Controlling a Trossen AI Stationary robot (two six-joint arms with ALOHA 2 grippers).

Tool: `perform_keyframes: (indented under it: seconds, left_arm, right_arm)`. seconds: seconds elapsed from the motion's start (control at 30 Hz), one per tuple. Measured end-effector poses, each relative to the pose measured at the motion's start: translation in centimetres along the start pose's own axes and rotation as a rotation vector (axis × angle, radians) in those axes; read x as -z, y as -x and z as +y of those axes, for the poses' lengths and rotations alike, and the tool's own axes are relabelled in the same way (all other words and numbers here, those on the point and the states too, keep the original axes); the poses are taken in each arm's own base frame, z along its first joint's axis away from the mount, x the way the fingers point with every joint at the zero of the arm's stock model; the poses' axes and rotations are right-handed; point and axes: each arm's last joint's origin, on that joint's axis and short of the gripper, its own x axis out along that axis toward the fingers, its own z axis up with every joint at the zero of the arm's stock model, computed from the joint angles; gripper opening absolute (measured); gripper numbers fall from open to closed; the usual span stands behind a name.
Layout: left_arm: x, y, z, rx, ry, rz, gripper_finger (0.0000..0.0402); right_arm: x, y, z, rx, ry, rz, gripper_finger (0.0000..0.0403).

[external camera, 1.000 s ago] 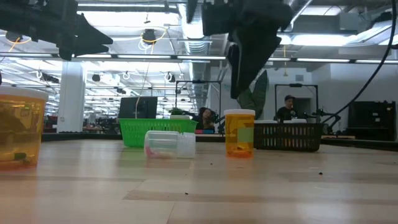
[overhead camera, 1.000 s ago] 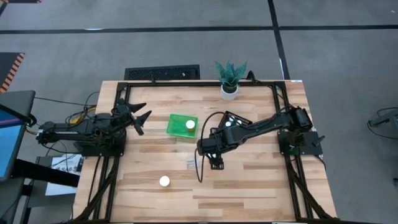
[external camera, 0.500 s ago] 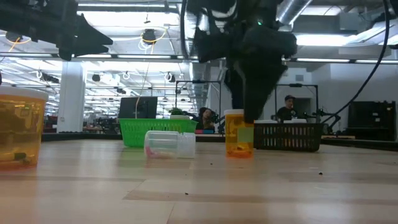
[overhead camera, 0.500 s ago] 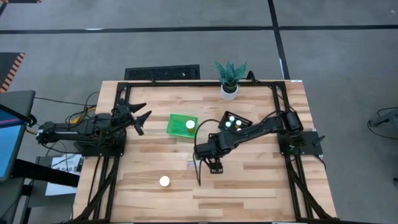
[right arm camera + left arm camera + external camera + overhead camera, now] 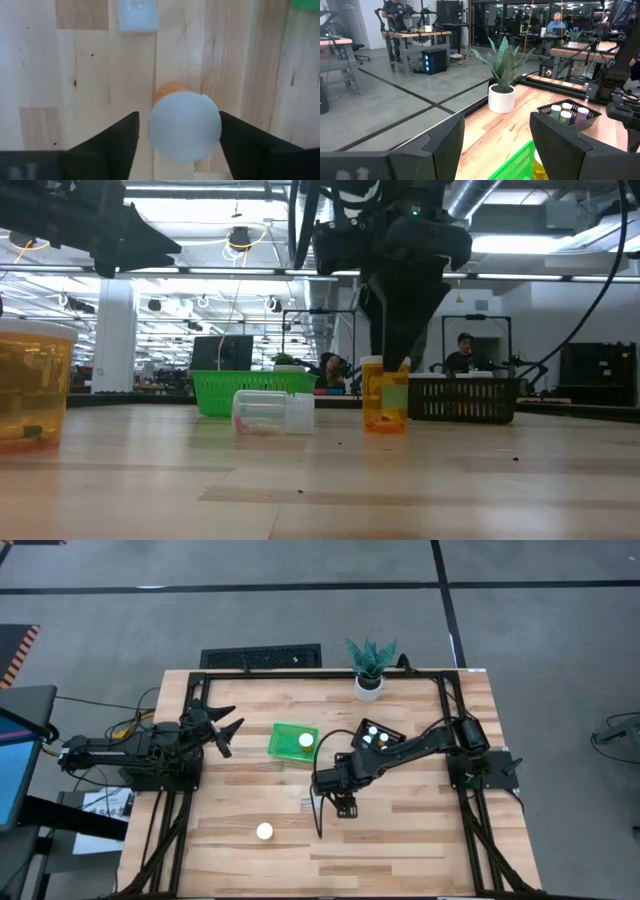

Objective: Pick and place medicine bottles into bin by pill shape (circle, oval)
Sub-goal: Put the right orange capsule bottle into the green basket

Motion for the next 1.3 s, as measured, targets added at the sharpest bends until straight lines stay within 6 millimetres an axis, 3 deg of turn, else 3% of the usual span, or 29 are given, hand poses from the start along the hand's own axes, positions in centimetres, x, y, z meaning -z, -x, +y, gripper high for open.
perform_keyframes:
  seconds: [0.27,0.4,0.57,0.7,0.9,1.03,1.3]
  left_arm:
    - [0.0,0.0,0.0,0.000,0.002,0.003,0.0220]
    - [0.1,0.0,0.0,-0.001,-0.002,0.010,0.0220]
    - [0.1,0.0,0.0,-0.001,-0.002,0.011,0.0220]
    - [0.1,0.0,0.0,-0.001,-0.001,0.011,0.0220]
    - [0.1,0.0,0.0,-0.001,-0.021,0.010,0.0220]
    - [0.1,0.0,0.0,-0.001,-0.039,0.010,0.0220]
    - [0.1,0.0,0.0,-0.001,-0.049,0.010,0.0220]
  right_arm:
    - [-0.1,0.0,-0.3,0.003,-0.005,-0.001,0.0190]
    - [-0.4,0.6,-0.2,0.003,0.000,0.001,0.0187]
    - [-2.0,3.7,-1.0,0.028,0.008,-0.040,0.0219]
    - [-3.8,7.0,-2.7,0.119,0.042,-0.141,0.0235]
    - [-6.0,10.9,-6.4,0.190,0.074,-0.308,0.0209]
    - [-6.9,11.6,-9.2,0.231,0.076,-0.380,0.0202]
    - [-7.7,11.9,-13.2,0.225,0.046,-0.498,0.0224]
